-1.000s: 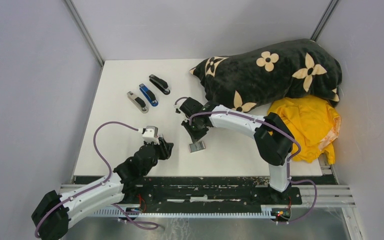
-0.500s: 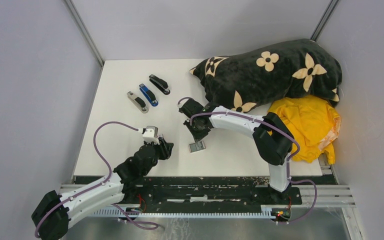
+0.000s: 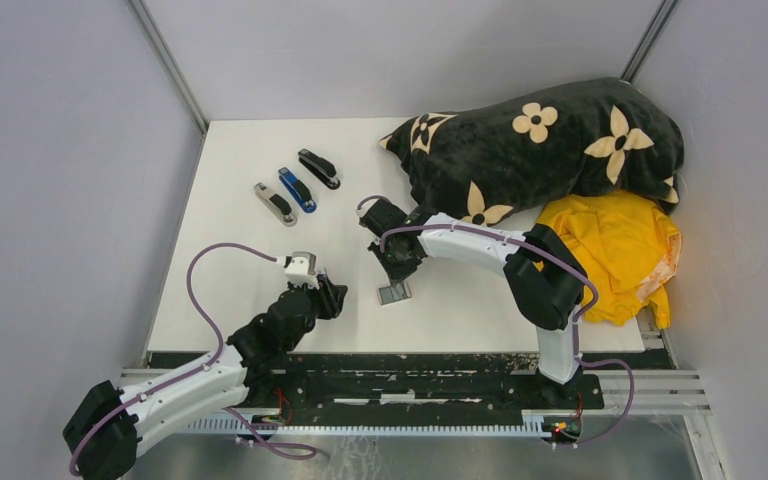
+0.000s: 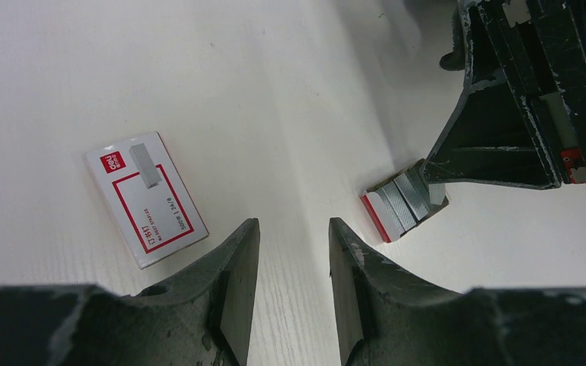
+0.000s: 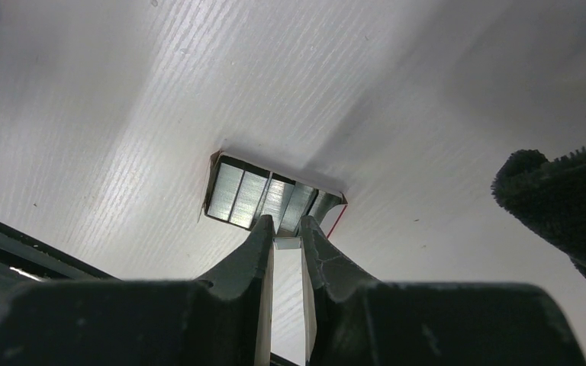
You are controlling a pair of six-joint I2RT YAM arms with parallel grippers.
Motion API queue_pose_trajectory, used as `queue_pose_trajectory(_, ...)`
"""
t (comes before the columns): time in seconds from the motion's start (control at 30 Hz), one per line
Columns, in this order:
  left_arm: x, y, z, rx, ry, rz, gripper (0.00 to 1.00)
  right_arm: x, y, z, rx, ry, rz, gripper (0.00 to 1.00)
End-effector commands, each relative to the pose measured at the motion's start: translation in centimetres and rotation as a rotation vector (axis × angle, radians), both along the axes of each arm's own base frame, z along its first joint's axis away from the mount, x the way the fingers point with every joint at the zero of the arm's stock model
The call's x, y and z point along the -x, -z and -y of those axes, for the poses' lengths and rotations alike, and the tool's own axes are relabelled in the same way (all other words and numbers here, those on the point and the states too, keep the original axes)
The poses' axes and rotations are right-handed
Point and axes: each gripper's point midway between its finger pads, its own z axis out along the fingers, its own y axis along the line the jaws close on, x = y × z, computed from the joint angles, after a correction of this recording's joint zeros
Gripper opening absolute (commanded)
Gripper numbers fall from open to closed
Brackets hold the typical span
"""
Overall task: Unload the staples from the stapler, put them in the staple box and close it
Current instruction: Place the staple in the staple box.
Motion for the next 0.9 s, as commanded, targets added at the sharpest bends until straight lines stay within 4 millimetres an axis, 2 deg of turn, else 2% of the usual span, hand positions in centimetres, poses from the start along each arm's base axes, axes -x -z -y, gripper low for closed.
queue_pose_trajectory(0.0, -0.87, -1.58, 0.02, 0.008, -0.014, 0.06, 0.46, -0.46, 0.27, 0.06, 0.01, 0.022, 0.03, 0.18)
queue_pose_trajectory(0.87, -0.87, -1.49, 0.04, 0.004, -0.013, 0.058, 0.46, 0.16, 0.95, 0.6, 0.015, 0.026, 0.015, 0.2)
